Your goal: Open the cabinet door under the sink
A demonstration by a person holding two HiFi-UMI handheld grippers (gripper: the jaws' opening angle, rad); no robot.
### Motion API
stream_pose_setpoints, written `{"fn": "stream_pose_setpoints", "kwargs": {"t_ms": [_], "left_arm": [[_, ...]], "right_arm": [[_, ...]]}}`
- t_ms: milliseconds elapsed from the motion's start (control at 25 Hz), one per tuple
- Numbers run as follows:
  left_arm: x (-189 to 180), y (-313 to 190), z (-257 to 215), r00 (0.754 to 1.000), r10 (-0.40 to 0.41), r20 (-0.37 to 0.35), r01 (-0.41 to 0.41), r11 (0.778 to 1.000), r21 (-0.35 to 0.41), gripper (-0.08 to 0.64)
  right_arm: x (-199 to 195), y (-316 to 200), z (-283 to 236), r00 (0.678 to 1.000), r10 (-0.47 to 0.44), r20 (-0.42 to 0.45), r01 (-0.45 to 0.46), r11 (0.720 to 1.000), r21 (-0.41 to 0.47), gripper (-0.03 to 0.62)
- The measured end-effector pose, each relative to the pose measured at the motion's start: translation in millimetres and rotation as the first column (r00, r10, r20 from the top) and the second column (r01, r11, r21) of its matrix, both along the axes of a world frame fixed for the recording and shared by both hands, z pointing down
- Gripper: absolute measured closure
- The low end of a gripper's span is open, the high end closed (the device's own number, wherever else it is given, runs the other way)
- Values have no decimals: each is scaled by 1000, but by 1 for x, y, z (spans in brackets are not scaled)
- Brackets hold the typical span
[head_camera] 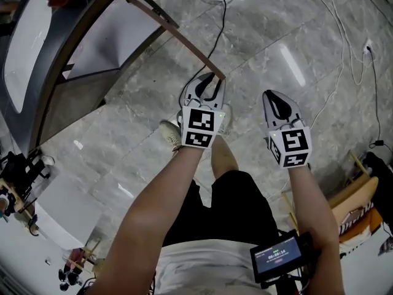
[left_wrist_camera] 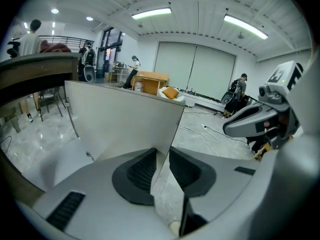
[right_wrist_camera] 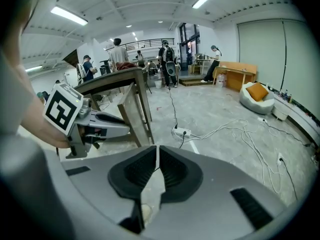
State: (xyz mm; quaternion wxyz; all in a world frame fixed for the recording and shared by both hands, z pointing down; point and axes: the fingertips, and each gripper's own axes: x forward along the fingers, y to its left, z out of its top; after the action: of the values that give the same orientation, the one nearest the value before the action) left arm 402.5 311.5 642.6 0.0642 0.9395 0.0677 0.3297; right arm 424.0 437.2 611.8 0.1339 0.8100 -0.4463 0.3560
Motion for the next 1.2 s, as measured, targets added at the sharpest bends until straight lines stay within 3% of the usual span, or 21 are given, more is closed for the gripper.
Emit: {"fn": "stream_pose_setpoints", "kwargs": {"t_ms": [480, 840, 1200], "left_arm": [[-10, 1, -4, 997, 68, 29, -68, 998, -4, 468], [-63, -26, -23, 993, 104, 51, -104, 994, 15, 475], [-141, -75, -60, 1000, 30, -5, -30, 992, -125, 545]], "right_arm": [[0, -17, -4, 999, -38, 16, 37, 998, 57, 563], [5, -46, -13, 1000, 5, -10, -4, 993, 116, 580], [-26, -87, -52, 998, -31, -63, 37, 995, 91, 580]]}}
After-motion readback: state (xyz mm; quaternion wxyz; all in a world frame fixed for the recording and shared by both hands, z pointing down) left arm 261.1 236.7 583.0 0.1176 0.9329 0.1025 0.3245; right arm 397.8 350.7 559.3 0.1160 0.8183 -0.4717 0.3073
